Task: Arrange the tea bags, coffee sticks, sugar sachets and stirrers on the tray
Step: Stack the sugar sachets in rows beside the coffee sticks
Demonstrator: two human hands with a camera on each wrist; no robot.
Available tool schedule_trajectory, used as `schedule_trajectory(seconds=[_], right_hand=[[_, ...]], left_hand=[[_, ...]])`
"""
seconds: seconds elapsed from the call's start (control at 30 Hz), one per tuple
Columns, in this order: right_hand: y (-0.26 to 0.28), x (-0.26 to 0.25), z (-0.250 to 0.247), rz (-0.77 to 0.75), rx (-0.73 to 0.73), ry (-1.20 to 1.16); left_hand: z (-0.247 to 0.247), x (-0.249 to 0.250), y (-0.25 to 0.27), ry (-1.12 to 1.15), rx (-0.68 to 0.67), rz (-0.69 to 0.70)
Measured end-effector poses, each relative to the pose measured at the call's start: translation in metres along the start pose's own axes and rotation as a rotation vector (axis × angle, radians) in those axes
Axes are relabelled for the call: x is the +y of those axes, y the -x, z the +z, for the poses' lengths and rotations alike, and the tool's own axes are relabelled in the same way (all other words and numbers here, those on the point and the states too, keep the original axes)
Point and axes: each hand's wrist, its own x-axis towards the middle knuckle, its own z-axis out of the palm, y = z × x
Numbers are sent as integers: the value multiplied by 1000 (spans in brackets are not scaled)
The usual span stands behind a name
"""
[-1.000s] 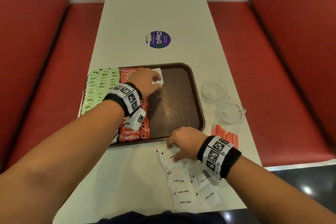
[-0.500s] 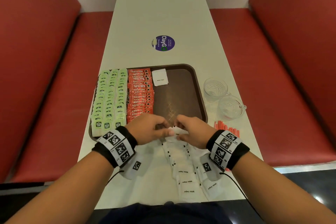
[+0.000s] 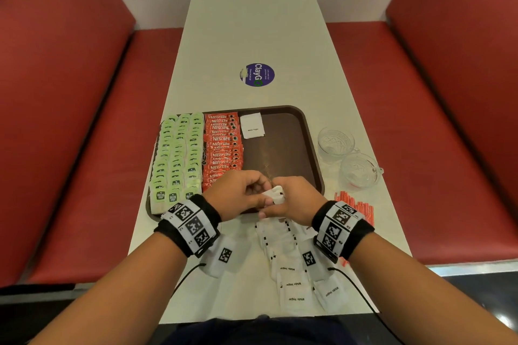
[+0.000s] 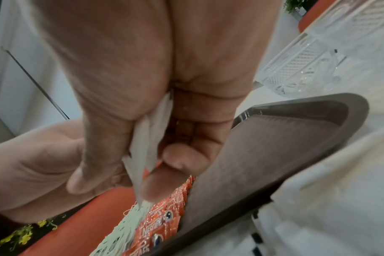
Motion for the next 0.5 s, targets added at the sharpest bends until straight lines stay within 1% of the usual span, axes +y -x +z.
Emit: schedule_trajectory(seconds=[0.2, 0.3, 0.37, 0.43, 0.5], right_hand=[[-4, -4, -11, -75, -30, -138], [-8, -5, -15, -62, -51, -212], [-13, -9, -17, -27, -17, -237], [-17, -13, -20, 11, 27, -261], [-20, -15, -22, 23, 46, -292]], left_hand=[[-13, -1, -5, -49, 102, -5], [-18, -1, -8, 16, 183, -23], [-21, -3, -10, -12, 169, -38], [-22, -7, -13, -86, 113, -50], [-23, -8, -15, -89, 98, -62]])
